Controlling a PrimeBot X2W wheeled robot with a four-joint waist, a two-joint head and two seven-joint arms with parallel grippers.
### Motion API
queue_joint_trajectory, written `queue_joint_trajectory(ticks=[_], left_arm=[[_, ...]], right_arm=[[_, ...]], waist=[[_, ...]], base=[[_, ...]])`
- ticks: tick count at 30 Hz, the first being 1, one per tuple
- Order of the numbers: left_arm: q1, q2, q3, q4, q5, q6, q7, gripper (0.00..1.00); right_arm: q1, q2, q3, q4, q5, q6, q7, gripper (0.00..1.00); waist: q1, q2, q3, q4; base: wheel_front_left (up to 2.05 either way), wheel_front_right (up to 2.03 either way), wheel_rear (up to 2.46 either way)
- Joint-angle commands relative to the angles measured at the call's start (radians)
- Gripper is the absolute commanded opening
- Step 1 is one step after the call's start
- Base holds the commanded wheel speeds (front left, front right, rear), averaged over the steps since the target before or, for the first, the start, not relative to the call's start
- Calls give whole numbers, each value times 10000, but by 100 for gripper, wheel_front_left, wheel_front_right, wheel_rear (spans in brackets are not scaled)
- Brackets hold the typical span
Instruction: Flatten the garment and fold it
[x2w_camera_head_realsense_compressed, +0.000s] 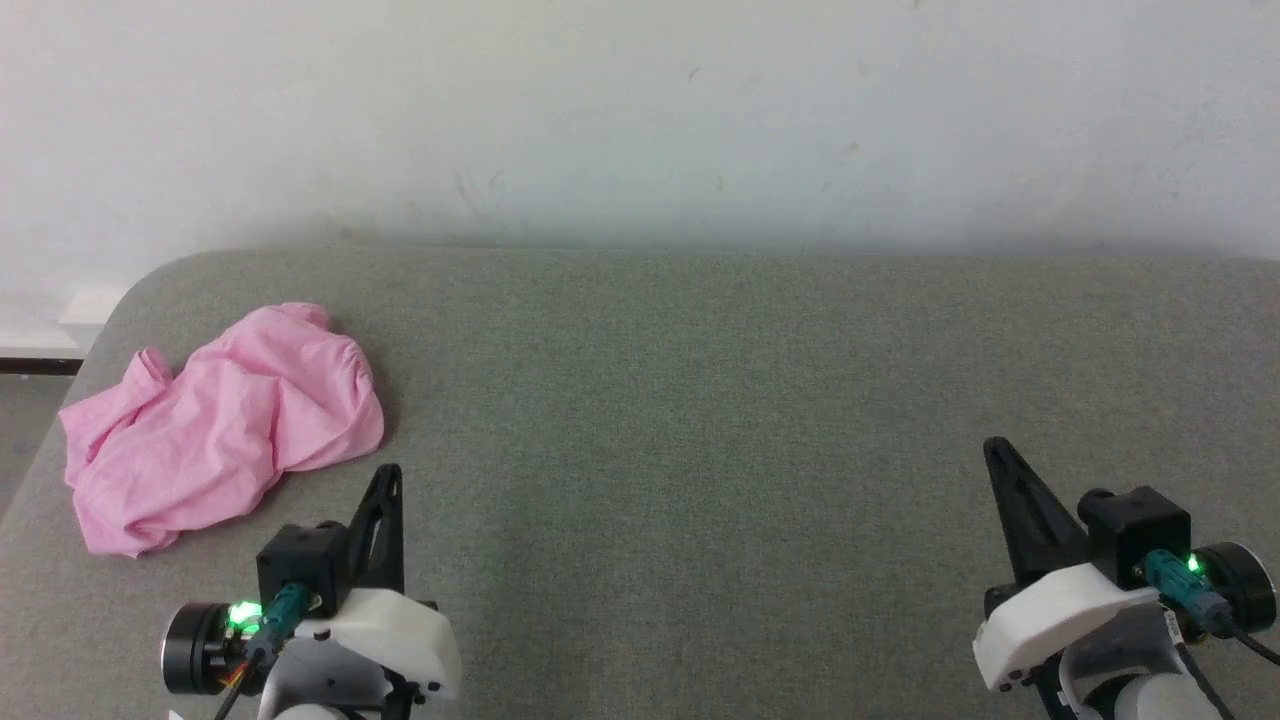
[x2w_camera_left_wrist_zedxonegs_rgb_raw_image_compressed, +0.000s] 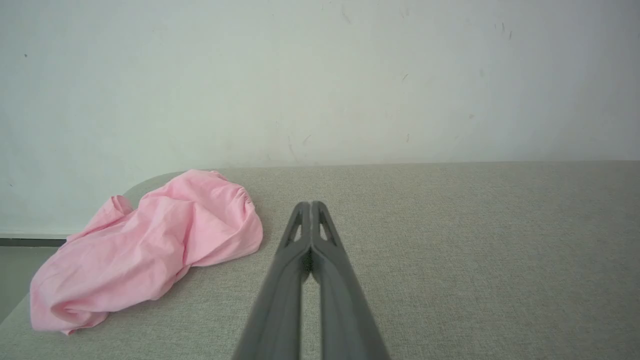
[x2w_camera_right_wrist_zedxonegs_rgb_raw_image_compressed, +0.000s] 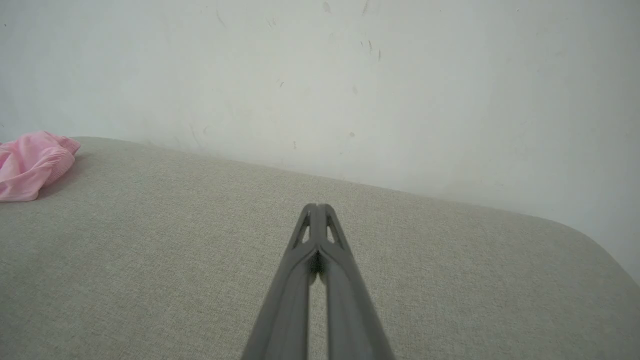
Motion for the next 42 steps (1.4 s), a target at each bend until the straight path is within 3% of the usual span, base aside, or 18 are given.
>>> queue_joint_trajectory(ticks=[1, 16, 17, 42], left_arm=[[-119, -49, 41, -55, 66, -80, 3, 0], [-119, -49, 41, -55, 66, -80, 3, 0], [0, 0, 0, 0, 0, 0, -1, 100], [137, -5, -264, -54, -140, 228, -430, 100]], right_arm=[[-88, 38, -7, -64, -78, -21, 7, 0], [-88, 38, -7, -64, -78, -21, 7, 0], [0, 0, 0, 0, 0, 0, 0, 100], [66, -2, -98, -10, 186, -2, -429, 100]], waist=[[0, 0, 0, 0], [0, 0, 0, 0], [0, 0, 0, 0], [0, 0, 9, 130]], base=[[0, 0, 0], [0, 0, 0], [0, 0, 0], [0, 0, 0]])
